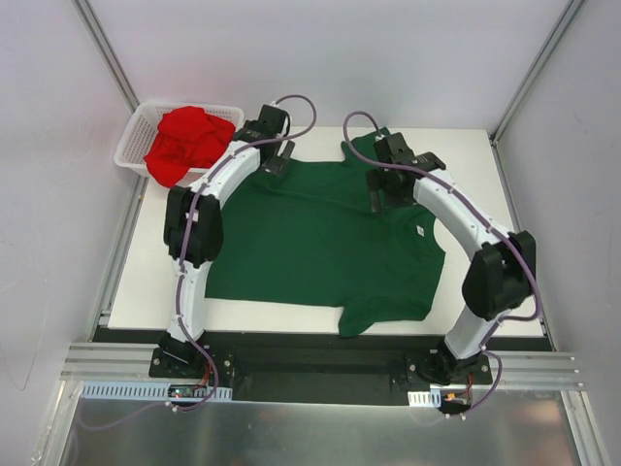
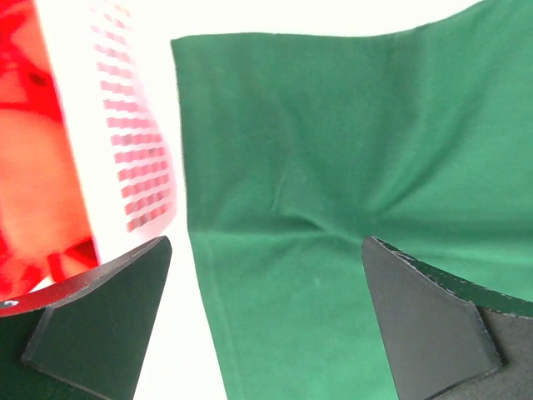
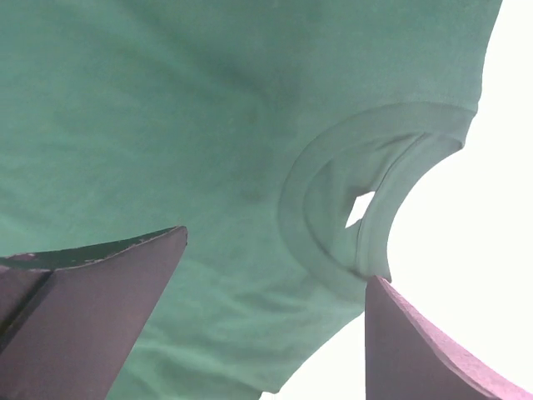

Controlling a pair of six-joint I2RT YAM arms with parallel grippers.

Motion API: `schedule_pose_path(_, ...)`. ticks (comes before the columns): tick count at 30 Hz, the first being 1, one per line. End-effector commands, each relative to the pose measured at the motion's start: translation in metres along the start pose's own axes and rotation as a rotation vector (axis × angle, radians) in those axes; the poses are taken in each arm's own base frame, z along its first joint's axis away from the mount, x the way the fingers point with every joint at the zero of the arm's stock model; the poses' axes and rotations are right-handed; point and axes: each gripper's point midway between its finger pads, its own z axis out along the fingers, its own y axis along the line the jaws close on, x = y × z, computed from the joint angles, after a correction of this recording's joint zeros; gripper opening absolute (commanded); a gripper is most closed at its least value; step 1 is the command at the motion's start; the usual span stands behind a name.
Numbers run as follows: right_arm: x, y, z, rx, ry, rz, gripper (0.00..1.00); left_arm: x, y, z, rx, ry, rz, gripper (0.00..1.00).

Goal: Fold and stack the t-shirts
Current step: Flatten out the tshirt

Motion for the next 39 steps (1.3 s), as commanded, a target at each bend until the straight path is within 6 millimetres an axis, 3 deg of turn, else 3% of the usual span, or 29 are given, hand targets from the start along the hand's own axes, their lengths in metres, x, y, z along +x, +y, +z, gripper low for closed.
schedule_pose_path(1,0.028,0.007,-0.022,-0.014,0.002,-0.019,0.96,-0.034,0.011,-0.083,0.046,-0.15,-0.1,0.99)
schedule_pose_path(6,0.058,0.015,-0.03,-0.033,0.009,-0.018,0.96,0.005,-0.022,-0.098,0.119,-0.095,-0.087,0.99)
schedule_pose_path(7,0.07,0.02,-0.028,-0.043,0.023,-0.032,0.96,0.006,-0.026,-0.108,0.126,-0.109,-0.091,0.99)
schedule_pose_path(11,0.091,0.027,-0.033,-0.06,0.023,-0.031,0.96,0.035,-0.058,-0.126,0.157,-0.093,-0.043,0.99)
schedule_pose_path(15,0.111,0.032,-0.039,-0.074,0.038,-0.035,0.96,0.048,-0.067,-0.147,0.196,-0.104,-0.103,0.99)
schedule_pose_path(20,0.136,0.035,-0.058,-0.086,0.014,-0.028,0.96,0.06,-0.058,-0.177,0.198,-0.152,-0.152,0.99)
schedule_pose_path(21,0.148,0.034,-0.056,-0.083,0.026,-0.032,0.96,0.061,-0.054,-0.182,0.193,-0.163,-0.174,0.99)
schedule_pose_path(24,0.154,0.042,-0.063,-0.129,-0.033,-0.011,0.96,0.062,-0.043,-0.204,0.195,-0.225,-0.236,0.99)
schedule_pose_path(28,0.176,0.051,-0.057,-0.162,-0.067,-0.019,0.96,0.059,-0.032,-0.245,0.269,-0.374,-0.309,0.99)
schedule_pose_path(39,0.22,0.095,-0.044,-0.169,-0.106,-0.146,0.96,0.08,-0.017,-0.273,0.284,-0.474,-0.353,0.99)
